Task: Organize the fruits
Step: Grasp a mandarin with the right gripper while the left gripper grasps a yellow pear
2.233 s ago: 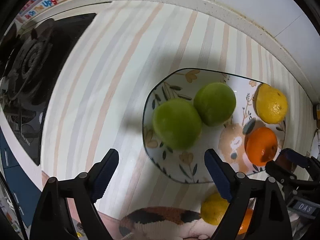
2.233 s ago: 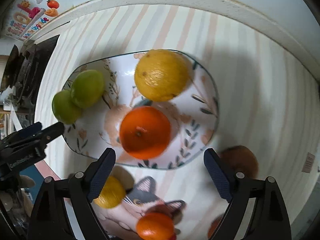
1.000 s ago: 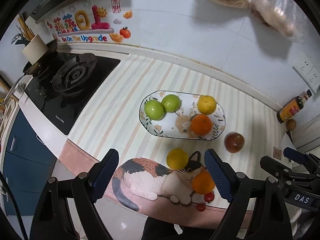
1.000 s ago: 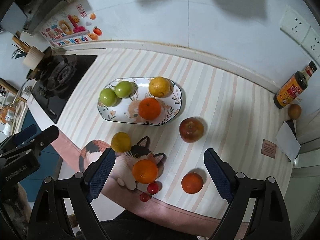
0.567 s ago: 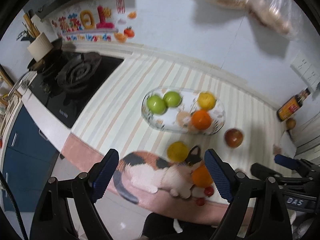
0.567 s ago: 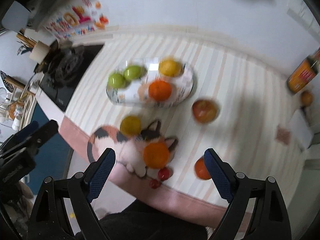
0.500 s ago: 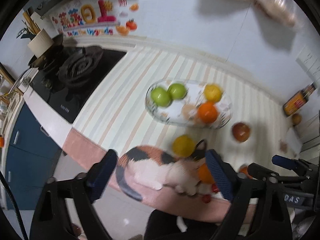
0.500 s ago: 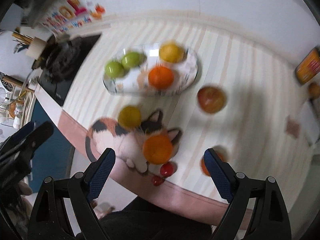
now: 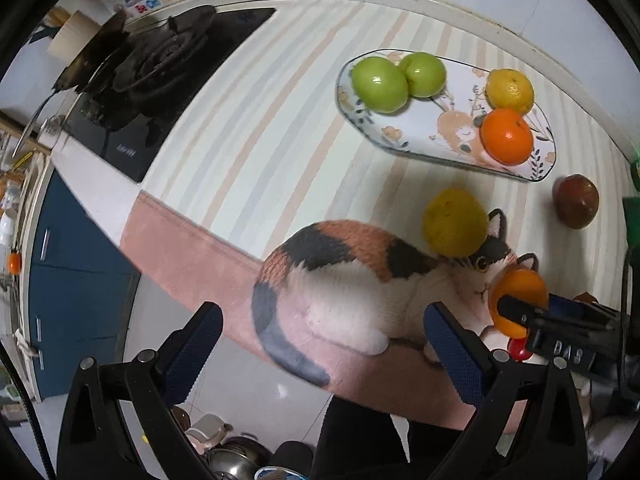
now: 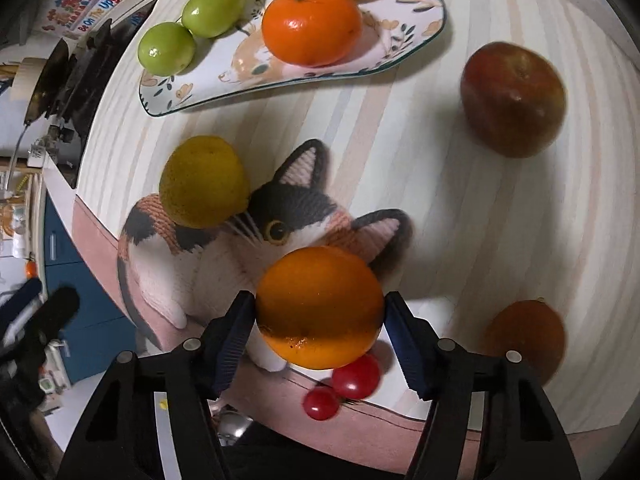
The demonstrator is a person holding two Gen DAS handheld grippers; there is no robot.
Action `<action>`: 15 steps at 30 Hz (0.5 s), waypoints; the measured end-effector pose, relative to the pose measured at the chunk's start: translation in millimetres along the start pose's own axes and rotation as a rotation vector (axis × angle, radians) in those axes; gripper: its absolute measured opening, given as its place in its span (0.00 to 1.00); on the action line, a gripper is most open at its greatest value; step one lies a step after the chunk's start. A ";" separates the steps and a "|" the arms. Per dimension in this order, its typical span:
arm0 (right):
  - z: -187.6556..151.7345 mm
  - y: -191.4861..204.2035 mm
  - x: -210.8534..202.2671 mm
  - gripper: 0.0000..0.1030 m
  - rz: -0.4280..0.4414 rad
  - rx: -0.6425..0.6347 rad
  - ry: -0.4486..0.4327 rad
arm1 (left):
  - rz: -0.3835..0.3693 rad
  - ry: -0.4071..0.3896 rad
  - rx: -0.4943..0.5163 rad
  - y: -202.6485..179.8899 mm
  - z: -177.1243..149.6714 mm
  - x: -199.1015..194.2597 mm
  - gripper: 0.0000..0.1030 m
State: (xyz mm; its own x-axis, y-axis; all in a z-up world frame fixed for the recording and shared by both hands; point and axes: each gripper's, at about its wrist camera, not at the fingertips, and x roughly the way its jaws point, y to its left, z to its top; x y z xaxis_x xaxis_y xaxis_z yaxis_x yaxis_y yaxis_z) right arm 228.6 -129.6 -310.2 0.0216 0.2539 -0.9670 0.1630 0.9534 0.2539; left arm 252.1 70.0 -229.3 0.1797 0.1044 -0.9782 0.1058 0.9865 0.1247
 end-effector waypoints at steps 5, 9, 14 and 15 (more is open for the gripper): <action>-2.5 -20.2 -16.1 0.66 -0.030 0.037 -0.036 | -0.104 0.024 0.020 -24.4 24.8 16.9 1.00; 2.3 -35.5 -16.5 0.66 -0.045 0.075 -0.034 | -0.180 0.073 0.038 -47.7 46.1 42.3 1.00; 4.4 -46.0 -14.7 0.66 -0.032 0.105 -0.030 | -0.214 0.130 0.135 -79.5 59.8 68.1 0.88; 6.0 -47.9 -14.2 0.67 -0.029 0.110 -0.027 | -0.225 0.135 0.143 -83.0 61.1 71.3 0.83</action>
State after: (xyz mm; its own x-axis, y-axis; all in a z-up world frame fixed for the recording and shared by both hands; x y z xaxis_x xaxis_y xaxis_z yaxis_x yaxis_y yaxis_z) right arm 226.4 -179.9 -308.7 0.0420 0.2204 -0.9745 0.2709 0.9363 0.2234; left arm 315.8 -12.2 -299.3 0.0053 -0.0896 -0.9960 0.2663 0.9601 -0.0850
